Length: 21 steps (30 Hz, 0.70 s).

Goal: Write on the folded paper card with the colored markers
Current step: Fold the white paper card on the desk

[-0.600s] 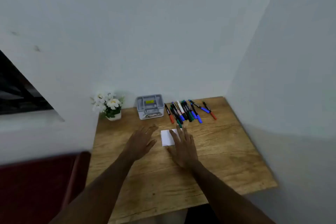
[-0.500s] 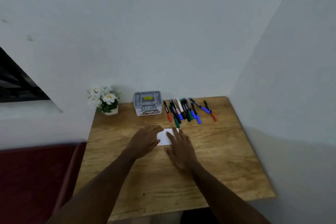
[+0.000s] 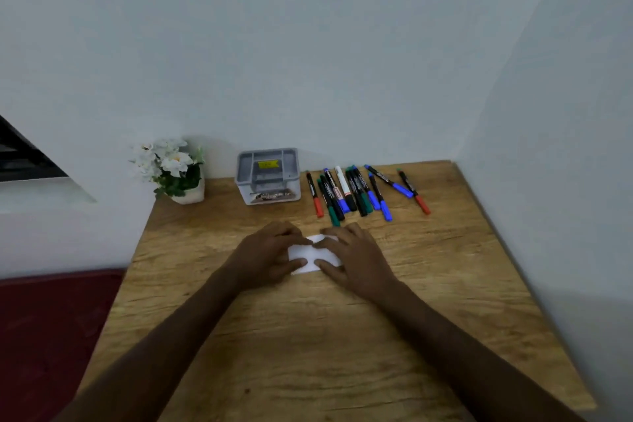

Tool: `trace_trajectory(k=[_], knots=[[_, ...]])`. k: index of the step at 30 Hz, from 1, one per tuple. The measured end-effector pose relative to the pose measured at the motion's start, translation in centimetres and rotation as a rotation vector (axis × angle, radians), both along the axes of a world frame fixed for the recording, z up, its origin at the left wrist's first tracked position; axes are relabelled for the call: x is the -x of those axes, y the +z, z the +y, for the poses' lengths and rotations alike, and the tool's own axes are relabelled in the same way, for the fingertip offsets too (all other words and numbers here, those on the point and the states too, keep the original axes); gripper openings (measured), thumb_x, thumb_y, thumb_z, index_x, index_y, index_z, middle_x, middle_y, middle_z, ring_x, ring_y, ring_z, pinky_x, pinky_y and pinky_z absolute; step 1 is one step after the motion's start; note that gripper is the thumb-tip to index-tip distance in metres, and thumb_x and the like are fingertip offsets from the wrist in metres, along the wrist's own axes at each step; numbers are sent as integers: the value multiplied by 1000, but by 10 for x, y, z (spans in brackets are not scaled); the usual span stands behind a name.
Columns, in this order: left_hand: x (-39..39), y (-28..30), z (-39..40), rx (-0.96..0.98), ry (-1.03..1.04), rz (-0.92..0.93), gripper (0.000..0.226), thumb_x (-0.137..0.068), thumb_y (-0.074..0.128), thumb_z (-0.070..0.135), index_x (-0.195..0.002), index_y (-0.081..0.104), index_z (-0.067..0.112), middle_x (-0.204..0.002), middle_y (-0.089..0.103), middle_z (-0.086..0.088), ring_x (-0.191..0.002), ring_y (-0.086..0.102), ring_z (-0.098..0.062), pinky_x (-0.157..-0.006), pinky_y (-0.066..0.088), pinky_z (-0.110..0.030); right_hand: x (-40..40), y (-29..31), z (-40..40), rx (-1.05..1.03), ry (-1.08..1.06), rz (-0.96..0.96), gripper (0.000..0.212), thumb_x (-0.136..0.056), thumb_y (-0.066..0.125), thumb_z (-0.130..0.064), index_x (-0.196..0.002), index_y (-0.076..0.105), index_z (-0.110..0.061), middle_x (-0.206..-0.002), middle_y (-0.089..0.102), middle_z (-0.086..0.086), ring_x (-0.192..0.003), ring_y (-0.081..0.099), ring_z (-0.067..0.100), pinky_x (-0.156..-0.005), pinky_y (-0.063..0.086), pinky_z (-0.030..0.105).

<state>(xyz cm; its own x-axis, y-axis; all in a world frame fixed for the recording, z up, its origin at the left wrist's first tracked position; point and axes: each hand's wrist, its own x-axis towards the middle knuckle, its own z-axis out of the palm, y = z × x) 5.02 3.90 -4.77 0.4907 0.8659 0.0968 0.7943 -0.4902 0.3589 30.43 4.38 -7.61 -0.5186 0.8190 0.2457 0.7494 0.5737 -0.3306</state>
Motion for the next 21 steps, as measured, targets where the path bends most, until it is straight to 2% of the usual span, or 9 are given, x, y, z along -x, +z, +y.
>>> trace_trajectory(k=[2,7,11,14,16,19,21], knots=[[3,-5,2,-49,-13,-29,41,-94,63,59,-132,67,42,-129,59,19,-116,53,0,-85,53,-27,-2,-6,3,-22,3,27,38,-98,59,-55,-126,73,-35,-139,66,-6,-117,56,23,-93,47,41],[4,-18,2,-154,-113,-112,35,-91,72,52,-119,75,31,-125,62,16,-116,57,-4,-88,56,-33,-6,-12,6,-67,44,11,41,-99,53,-58,-132,71,-42,-145,65,-8,-122,55,23,-97,48,41],[2,-24,0,-189,-173,-95,31,-91,70,58,-114,71,37,-123,59,23,-115,58,-3,-88,55,-36,-15,-11,3,-85,115,-3,39,-102,55,-55,-137,68,-42,-148,63,-8,-126,54,18,-102,42,38],[-3,-24,-4,-237,-193,-55,29,-92,68,62,-110,68,39,-116,58,24,-107,58,-3,-81,55,-38,-16,-8,0,-112,175,41,36,-102,61,-47,-133,72,-34,-140,68,-8,-122,59,14,-101,44,38],[-6,-24,-8,-260,-200,-61,28,-93,68,60,-110,68,38,-118,61,25,-109,60,-1,-82,56,-38,-16,-7,0,-121,193,38,36,-101,61,-48,-131,73,-33,-136,70,-10,-120,59,10,-100,45,36],[-9,-23,-16,-269,-206,-109,26,-94,73,51,-111,72,31,-127,65,24,-115,63,1,-88,57,-34,-16,-6,2,-113,203,39,39,-99,60,-53,-130,73,-35,-132,71,-12,-113,60,6,-97,42,31],[-9,-22,-18,-273,-213,-135,27,-95,75,44,-117,73,28,-122,67,26,-110,66,3,-86,58,-32,-17,-3,2,-112,212,37,37,-98,62,-52,-128,75,-35,-130,72,-12,-105,59,-2,-92,42,26]])
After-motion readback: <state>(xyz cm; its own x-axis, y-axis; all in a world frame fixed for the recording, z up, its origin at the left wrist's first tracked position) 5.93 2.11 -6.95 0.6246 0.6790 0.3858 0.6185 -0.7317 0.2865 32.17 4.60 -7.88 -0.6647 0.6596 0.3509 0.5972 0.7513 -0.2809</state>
